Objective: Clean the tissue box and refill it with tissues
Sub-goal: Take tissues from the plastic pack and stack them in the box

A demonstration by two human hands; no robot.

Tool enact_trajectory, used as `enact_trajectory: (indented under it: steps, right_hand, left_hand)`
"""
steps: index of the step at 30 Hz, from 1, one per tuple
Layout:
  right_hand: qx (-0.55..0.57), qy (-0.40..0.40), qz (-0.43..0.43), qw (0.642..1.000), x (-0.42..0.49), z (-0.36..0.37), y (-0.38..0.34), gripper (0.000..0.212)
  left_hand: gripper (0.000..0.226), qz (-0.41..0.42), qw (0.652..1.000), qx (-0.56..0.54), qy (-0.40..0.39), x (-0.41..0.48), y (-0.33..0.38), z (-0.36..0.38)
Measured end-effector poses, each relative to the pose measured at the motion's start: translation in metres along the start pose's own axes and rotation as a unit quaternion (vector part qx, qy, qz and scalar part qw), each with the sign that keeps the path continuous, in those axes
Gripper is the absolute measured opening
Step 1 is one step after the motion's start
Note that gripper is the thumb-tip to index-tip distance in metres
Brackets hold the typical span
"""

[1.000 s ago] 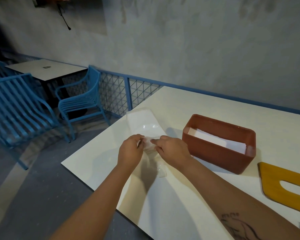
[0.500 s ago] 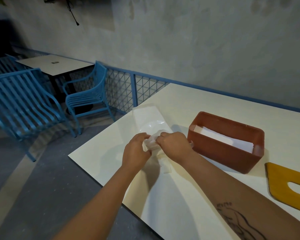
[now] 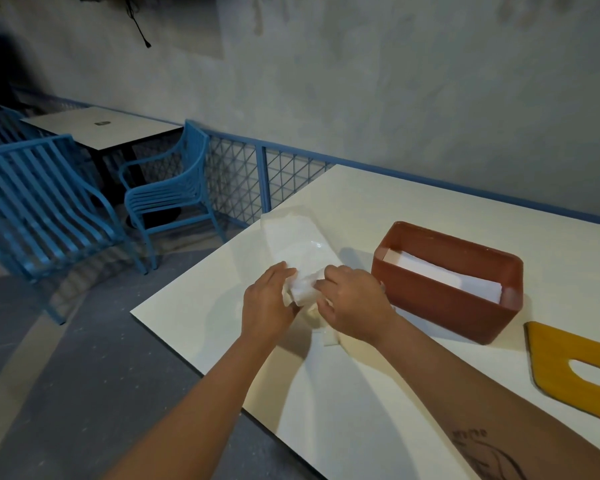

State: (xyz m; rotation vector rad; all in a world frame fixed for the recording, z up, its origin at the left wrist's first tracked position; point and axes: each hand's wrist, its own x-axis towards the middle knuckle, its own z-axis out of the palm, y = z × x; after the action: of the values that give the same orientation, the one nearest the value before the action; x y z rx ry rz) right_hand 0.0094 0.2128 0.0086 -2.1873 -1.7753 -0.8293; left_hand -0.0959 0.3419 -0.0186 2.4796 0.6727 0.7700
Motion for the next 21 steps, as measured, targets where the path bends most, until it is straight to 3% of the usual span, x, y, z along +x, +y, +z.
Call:
enact_trajectory:
  steps: [2, 4, 13, 17, 19, 21]
  right_hand:
    - [-0.001, 0.005, -0.002, 1.000, 0.000, 0.002, 0.001, 0.033]
    - [-0.031, 0.003, 0.002, 0.999, 0.003, 0.005, 0.000, 0.041]
    - [-0.057, 0.041, 0.010, 0.997, -0.005, 0.007, -0.011, 0.019]
    - [-0.015, 0.064, 0.034, 0.997, -0.027, -0.009, -0.021, 0.023]
    - [0.011, 0.077, 0.056, 0.995, -0.040, -0.023, -0.025, 0.031]
    - [0.046, 0.092, 0.074, 0.992, -0.052, -0.035, -0.027, 0.027]
  left_hand:
    - [0.059, 0.005, 1.000, 0.000, 0.012, -0.001, 0.000, 0.001]
    - [0.059, 0.004, 1.000, 0.004, 0.018, -0.001, 0.000, 0.002]
    - [0.051, 0.004, 0.998, 0.051, 0.021, -0.003, -0.001, 0.002]
    - [0.073, -0.004, 0.999, 0.046, 0.005, -0.005, 0.003, 0.003]
    - [0.090, 0.032, 0.997, 0.057, 0.036, -0.010, 0.009, 0.002]
    - [0.090, 0.128, 0.985, 0.074, 0.091, -0.016, 0.016, 0.002]
